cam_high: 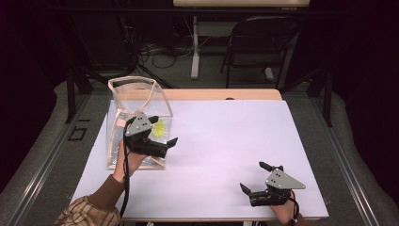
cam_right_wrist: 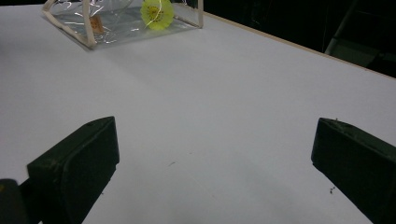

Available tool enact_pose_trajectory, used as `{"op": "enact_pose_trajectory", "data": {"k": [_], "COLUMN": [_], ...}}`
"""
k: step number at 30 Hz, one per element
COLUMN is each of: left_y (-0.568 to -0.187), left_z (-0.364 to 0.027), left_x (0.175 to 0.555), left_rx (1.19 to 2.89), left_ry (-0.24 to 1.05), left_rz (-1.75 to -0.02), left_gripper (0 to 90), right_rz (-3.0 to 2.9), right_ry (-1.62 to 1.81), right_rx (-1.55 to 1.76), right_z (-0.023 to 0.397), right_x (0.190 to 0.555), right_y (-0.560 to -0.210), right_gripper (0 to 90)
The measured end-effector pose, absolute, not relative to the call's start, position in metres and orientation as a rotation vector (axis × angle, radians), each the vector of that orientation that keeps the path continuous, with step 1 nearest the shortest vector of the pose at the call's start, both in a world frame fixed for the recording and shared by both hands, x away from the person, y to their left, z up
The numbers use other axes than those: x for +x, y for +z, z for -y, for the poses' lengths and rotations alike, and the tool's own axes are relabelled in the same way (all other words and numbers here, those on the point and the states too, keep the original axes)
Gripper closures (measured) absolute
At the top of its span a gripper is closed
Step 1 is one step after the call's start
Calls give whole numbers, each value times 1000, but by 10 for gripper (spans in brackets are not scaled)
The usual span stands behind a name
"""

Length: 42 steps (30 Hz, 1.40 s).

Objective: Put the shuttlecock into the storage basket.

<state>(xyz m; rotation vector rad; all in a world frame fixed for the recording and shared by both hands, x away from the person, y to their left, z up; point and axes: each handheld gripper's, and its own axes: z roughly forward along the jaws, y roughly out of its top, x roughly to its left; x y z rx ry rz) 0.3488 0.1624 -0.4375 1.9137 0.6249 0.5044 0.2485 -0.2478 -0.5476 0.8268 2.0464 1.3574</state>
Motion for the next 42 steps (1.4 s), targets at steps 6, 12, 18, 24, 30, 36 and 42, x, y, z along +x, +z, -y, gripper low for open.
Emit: {"op": "enact_pose_trajectory", "data": {"k": [6, 12, 18, 24, 30, 36, 42], "left_y": [-456, -472, -485, -494, -506, -519, -529], "left_z": [-168, -172, -177, -180, -185, -190, -192], "left_x": [340, 330, 322, 310, 299, 293, 286], "left_rx": [1917, 1931, 1921, 1927, 1910, 1913, 1922], "left_ry": [497, 484, 468, 467, 480, 474, 488], "left_rz": [-632, -625, -626, -615, -617, -631, -637], "left_gripper": [1, 0, 0, 0, 0, 0, 0], "right_rz": [-2046, -2044, -2044, -2041, -2042, -2033, -2028], "right_ry": [1358, 1351, 1343, 1345, 1343, 1349, 1351], "right_rx": [829, 827, 828, 827, 828, 830, 826], "right_z": [249, 249, 249, 249, 249, 249, 249], "right_x": [249, 249, 248, 248, 248, 248, 247], "right_y": [-548, -548, -547, -547, -547, -548, -547], "right_gripper": [4, 4, 4, 4, 4, 4, 4]}}
